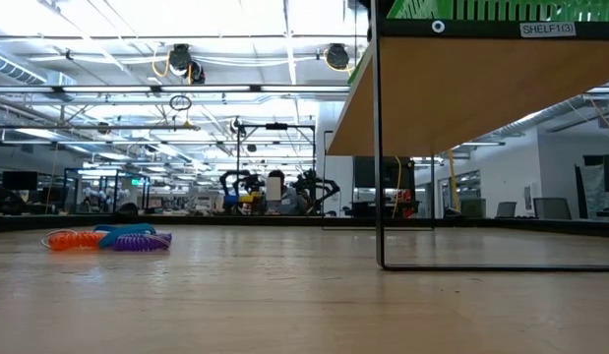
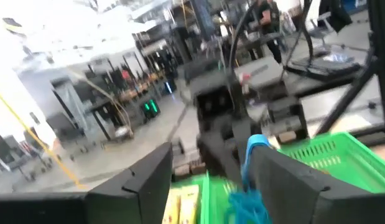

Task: Pick & Place Office Desk Supplies
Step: Put the blue rubber band into the middle green bin

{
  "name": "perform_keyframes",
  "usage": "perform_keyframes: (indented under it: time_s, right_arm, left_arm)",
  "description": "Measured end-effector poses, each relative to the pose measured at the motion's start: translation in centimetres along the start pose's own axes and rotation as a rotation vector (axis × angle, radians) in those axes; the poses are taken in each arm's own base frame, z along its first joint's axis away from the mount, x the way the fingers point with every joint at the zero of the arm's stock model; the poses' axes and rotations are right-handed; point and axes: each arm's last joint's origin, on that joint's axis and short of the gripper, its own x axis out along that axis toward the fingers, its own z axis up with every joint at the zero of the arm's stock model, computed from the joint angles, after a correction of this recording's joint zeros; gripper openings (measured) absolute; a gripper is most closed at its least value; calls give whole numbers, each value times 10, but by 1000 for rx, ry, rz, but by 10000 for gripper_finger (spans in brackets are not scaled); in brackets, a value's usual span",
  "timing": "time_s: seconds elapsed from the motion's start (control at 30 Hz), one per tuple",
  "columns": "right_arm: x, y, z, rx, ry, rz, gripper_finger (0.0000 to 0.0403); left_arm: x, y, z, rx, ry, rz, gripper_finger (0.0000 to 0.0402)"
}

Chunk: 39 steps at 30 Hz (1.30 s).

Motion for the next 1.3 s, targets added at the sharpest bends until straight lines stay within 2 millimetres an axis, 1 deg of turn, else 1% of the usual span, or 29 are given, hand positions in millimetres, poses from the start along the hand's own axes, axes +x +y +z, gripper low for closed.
perform_keyframes:
  time_s: [0.13, 0.23, 0.33, 0.43, 0.63, 0.73, 0.8, 0.93, 1.03, 1.17, 1.3]
  right_arm:
    - [-16, 5, 12, -12, 54, 1, 0]
    - [-30, 9, 20, -17, 97, -3, 0]
    - [-43, 12, 27, -14, 135, -29, 0]
    - [-56, 15, 29, 0, 195, -55, 0]
    - [-76, 19, 31, 19, 288, -114, 0]
    - [-82, 20, 31, 18, 309, -148, 0]
    - [-84, 20, 32, 18, 317, -155, 0]
    - [-85, 21, 29, 27, 344, -154, 1]
    - [-84, 21, 28, 44, 357, -155, 10]
    - [-84, 21, 27, 44, 361, -153, 37]
    - [-84, 21, 27, 43, 360, -152, 82]
  left_arm:
    - [-17, 12, 3, -52, 76, -12, 231]
    - [-25, 19, -2, -103, 152, -16, 232]
    - [-25, 21, -10, -149, 219, -12, 232]
    - [-24, 22, -17, -167, 270, -8, 232]
    - [-17, 24, -26, -194, 311, 13, 232]
    - [-16, 24, -30, -198, 327, 7, 232]
    - [-11, 22, -32, -202, 328, 9, 232]
    - [-4, 17, -40, -193, 355, 0, 232]
    - [0, 13, -45, -186, 380, -7, 232]
    - [2, 11, -48, -181, 388, -9, 232]
    - [2, 12, -48, -199, 382, -4, 232]
